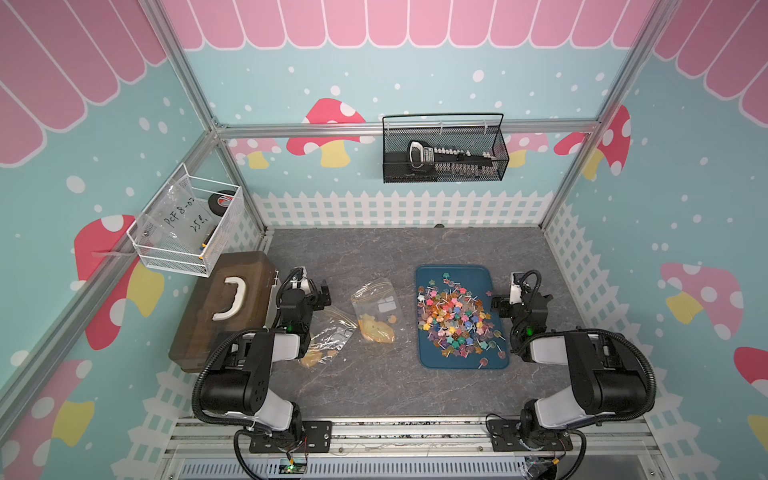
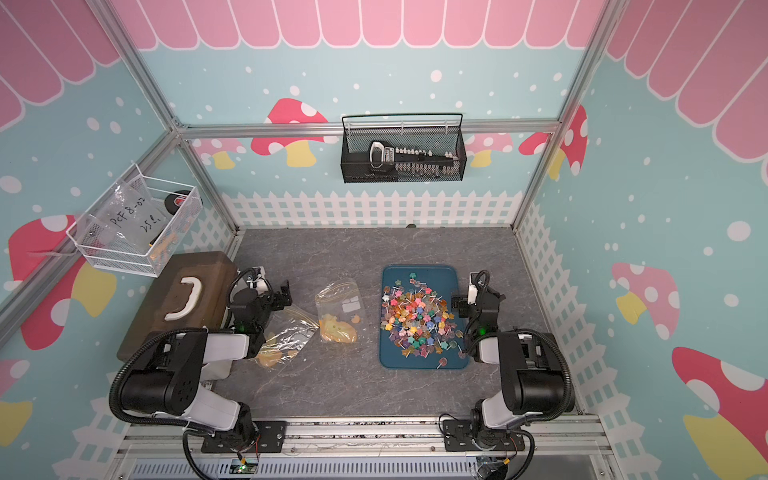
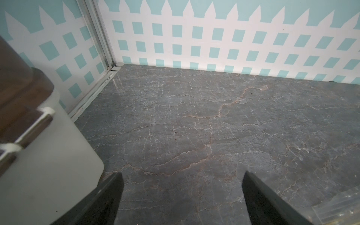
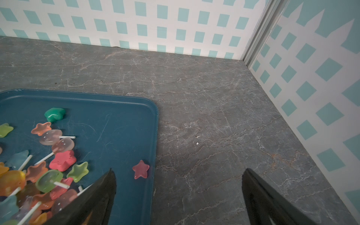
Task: Pour candies out of the ziploc bag
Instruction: Reset both arms
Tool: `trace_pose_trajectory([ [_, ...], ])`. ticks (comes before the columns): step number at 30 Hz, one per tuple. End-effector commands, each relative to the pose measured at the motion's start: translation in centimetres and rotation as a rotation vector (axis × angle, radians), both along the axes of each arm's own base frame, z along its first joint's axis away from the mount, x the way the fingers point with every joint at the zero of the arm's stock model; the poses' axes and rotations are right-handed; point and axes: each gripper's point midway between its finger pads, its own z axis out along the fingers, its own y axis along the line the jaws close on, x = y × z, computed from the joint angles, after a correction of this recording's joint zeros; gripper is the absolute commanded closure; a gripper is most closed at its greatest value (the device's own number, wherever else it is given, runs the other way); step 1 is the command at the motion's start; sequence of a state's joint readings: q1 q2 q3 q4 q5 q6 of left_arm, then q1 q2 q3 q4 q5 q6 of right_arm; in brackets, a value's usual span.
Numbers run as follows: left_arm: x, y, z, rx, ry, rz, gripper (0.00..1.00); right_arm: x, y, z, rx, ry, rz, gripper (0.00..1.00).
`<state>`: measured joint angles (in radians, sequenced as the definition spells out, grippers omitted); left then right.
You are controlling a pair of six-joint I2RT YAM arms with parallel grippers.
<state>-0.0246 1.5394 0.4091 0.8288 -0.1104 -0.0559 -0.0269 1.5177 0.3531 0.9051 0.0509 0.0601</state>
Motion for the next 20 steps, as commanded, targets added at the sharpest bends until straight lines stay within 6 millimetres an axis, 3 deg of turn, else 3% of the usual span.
trace_pose_trajectory([
  [1,0.02,0.11,0.64,0.024,-0.027,0.006,0.01,0.26,0.09,0.29,-0.012,-0.013,0.009,0.01],
  [20,0.07,0.30,0.53,0.003,-0.023,-0.006,0.01,0.28,0.11,0.31,-0.012,-0.013,0.010,0.01],
])
